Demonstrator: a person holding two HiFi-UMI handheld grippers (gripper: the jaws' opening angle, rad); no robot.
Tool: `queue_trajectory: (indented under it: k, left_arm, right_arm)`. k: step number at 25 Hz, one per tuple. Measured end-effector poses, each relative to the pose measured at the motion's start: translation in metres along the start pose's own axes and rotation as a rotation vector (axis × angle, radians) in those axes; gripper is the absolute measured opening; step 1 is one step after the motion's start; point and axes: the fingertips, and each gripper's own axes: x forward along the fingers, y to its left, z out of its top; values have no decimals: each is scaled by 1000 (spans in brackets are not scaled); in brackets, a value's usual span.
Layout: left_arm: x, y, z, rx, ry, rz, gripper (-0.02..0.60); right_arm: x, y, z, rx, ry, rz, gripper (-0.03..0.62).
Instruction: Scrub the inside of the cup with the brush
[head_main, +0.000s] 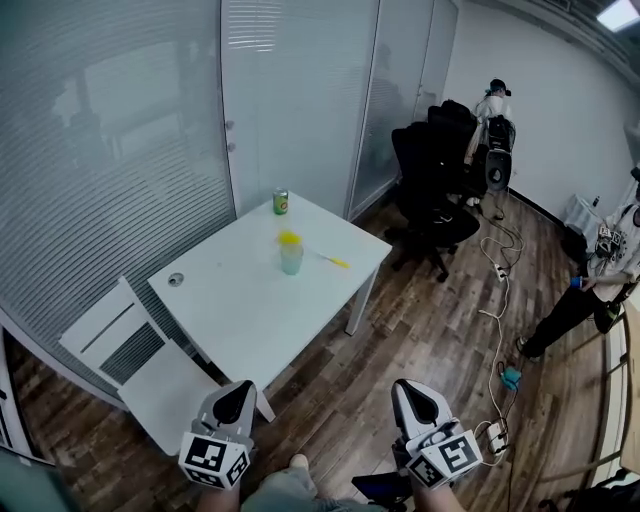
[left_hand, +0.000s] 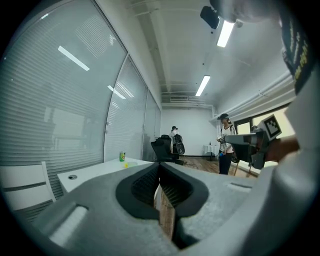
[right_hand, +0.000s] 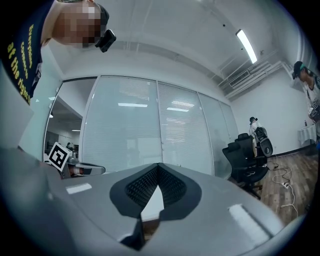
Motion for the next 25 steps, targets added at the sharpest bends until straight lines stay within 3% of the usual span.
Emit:
queue_trajectory:
  k: [13, 25]
  left_arm:
    - [74, 69, 21, 16, -11, -31, 2]
    - [93, 111, 28, 24, -16, 16, 2]
  right_arm:
    - [106, -20, 5, -20, -9, -13, 6]
    - [135, -32, -1, -35, 23, -22, 6]
